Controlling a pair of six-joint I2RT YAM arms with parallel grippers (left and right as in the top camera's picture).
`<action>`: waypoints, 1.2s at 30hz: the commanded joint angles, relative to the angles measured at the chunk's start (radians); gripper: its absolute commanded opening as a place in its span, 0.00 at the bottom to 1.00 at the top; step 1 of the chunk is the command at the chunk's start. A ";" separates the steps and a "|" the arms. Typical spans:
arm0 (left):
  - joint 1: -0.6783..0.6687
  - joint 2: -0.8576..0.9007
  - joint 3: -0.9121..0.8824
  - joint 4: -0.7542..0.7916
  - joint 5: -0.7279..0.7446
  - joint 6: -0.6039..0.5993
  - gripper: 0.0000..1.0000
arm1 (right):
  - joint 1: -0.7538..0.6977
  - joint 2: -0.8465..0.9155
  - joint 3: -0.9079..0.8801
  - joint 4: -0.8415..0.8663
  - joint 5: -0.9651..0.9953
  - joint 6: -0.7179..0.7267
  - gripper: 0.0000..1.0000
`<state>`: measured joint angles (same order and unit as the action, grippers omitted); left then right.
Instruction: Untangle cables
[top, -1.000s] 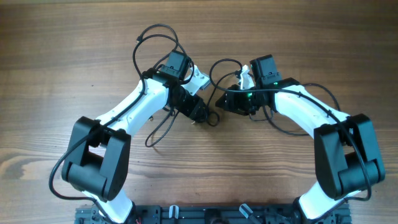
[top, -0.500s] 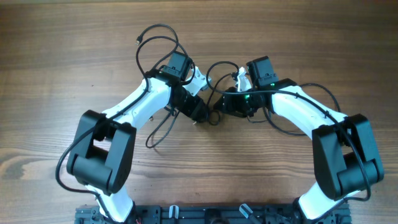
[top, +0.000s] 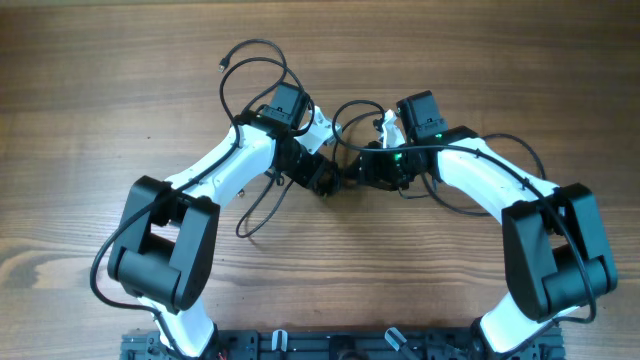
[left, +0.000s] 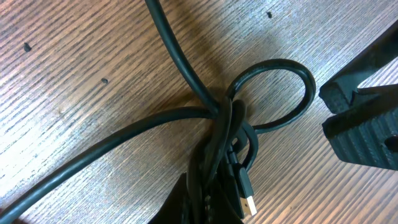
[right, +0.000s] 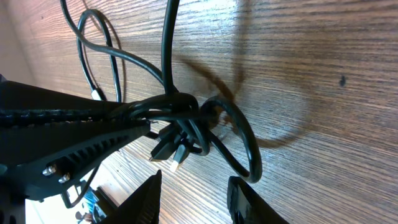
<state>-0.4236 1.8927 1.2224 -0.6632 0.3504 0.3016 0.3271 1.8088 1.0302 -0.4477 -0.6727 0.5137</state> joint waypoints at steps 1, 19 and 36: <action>0.000 0.003 0.030 -0.013 0.017 0.002 0.04 | 0.017 -0.019 0.008 0.002 0.010 -0.017 0.37; 0.077 -0.019 0.030 -0.023 0.020 -0.056 0.04 | 0.126 -0.019 0.008 0.051 0.036 0.014 0.13; 0.081 -0.019 0.030 -0.023 0.019 -0.074 0.07 | 0.231 -0.017 0.008 0.097 0.064 0.126 0.04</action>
<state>-0.3504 1.8927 1.2297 -0.6857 0.3542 0.2413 0.5228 1.8088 1.0302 -0.3538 -0.6456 0.6250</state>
